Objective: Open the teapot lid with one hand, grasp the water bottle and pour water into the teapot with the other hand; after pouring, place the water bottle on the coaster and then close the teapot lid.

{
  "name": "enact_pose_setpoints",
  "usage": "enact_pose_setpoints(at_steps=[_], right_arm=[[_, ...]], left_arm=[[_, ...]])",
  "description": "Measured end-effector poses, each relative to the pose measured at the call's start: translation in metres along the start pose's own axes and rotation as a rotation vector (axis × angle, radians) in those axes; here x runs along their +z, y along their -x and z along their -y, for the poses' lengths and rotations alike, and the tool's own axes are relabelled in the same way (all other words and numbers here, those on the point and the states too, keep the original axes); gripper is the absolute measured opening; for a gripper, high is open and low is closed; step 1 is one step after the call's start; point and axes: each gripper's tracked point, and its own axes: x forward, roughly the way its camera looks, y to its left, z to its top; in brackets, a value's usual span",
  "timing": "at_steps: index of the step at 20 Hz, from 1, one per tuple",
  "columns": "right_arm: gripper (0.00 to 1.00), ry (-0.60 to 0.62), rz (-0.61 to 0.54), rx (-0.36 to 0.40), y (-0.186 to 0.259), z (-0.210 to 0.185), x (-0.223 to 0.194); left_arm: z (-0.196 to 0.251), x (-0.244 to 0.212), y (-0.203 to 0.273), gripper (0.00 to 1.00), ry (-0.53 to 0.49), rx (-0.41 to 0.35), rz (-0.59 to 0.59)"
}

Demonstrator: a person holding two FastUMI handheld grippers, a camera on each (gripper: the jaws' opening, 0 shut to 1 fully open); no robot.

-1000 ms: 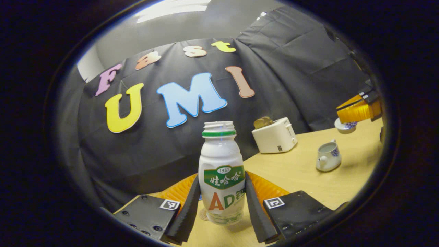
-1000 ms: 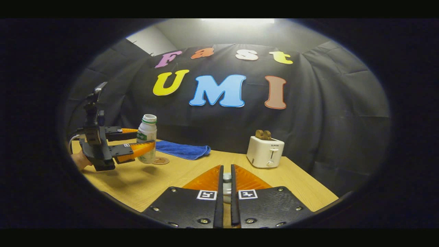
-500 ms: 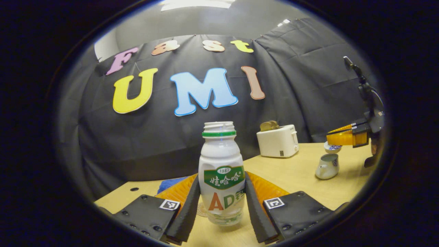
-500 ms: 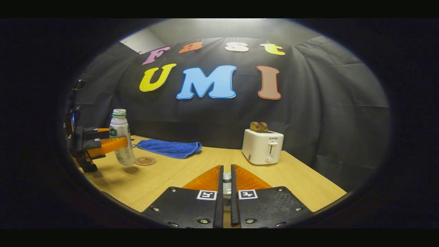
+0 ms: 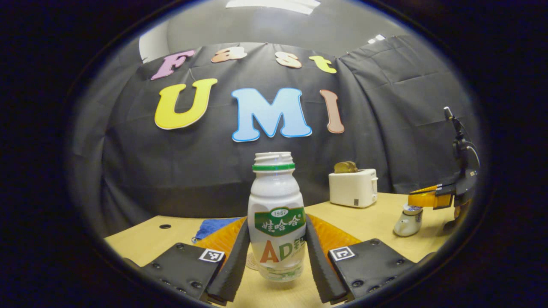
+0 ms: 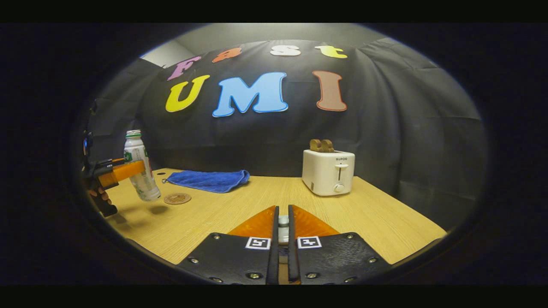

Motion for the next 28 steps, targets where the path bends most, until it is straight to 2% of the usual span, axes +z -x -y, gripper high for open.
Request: enact_pose_setpoints(at_steps=[1,2,3,5,6,7,8,9,10,12,18,19,20,22,24,25,26,28], right_arm=[[0.0,-0.005,-0.014,0.0,-0.001,0.0,-0.005],[0.08,-0.01,-0.031,-0.004,-0.002,0.001,-0.01],[0.0,-0.013,-0.03,-0.02,-0.002,0.004,-0.01],[0.08,-0.013,-0.012,-0.026,0.001,0.004,-0.004],[0.82,-0.006,0.008,-0.022,0.009,0.0,0.003],[0.72,0.001,0.033,-0.016,0.013,-0.004,0.011],[0.75,0.01,0.058,-0.018,0.02,-0.006,0.016],[0.75,0.016,0.078,-0.007,0.027,-0.014,0.021],[0.83,0.019,0.09,0.013,0.035,-0.026,0.021],[0.91,0.029,0.095,0.054,0.047,-0.048,0.018],[0.91,0.069,0.046,0.162,0.062,-0.101,-0.014],[0.91,0.067,0.047,0.173,0.065,-0.104,-0.012],[0.9,0.072,0.054,0.177,0.065,-0.107,-0.01],[0.9,0.093,0.06,0.174,0.066,-0.108,-0.011],[0.9,0.099,0.058,0.176,0.065,-0.11,-0.012],[0.91,0.094,0.059,0.18,0.066,-0.111,-0.012],[0.9,0.092,0.056,0.185,0.066,-0.113,-0.012],[0.9,0.09,0.055,0.189,0.066,-0.113,-0.013]], left_arm=[[-0.004,-0.002,-0.001,0.79,0.016,0.011,-0.008],[-0.007,-0.004,-0.002,0.79,0.036,0.015,-0.013],[-0.007,-0.006,-0.003,0.79,0.063,0.014,-0.017],[-0.015,-0.013,-0.005,0.8,0.098,0.031,-0.039],[-0.021,-0.015,-0.005,0.8,0.108,0.043,-0.045],[-0.024,-0.017,-0.006,0.79,0.112,0.052,-0.051],[-0.03,-0.016,-0.007,0.74,0.111,0.06,-0.052],[-0.033,-0.017,-0.009,0.79,0.105,0.069,-0.055],[-0.039,-0.016,-0.012,0.79,0.103,0.083,-0.054],[-0.035,-0.015,-0.019,0.79,0.125,0.067,-0.058],[-0.047,-0.014,-0.058,0.79,0.095,0.077,-0.044],[-0.05,-0.019,-0.066,0.79,0.087,0.082,-0.053],[-0.054,-0.024,-0.075,0.74,0.077,0.09,-0.064],[-0.055,-0.035,-0.09,0.79,0.06,0.088,-0.086],[-0.05,-0.041,-0.098,0.7,0.038,0.077,-0.093],[-0.047,-0.044,-0.1,0.8,0.032,0.073,-0.098],[-0.046,-0.047,-0.101,0.8,0.034,0.068,-0.104],[-0.043,-0.055,-0.102,0.7,0.038,0.064,-0.121]])
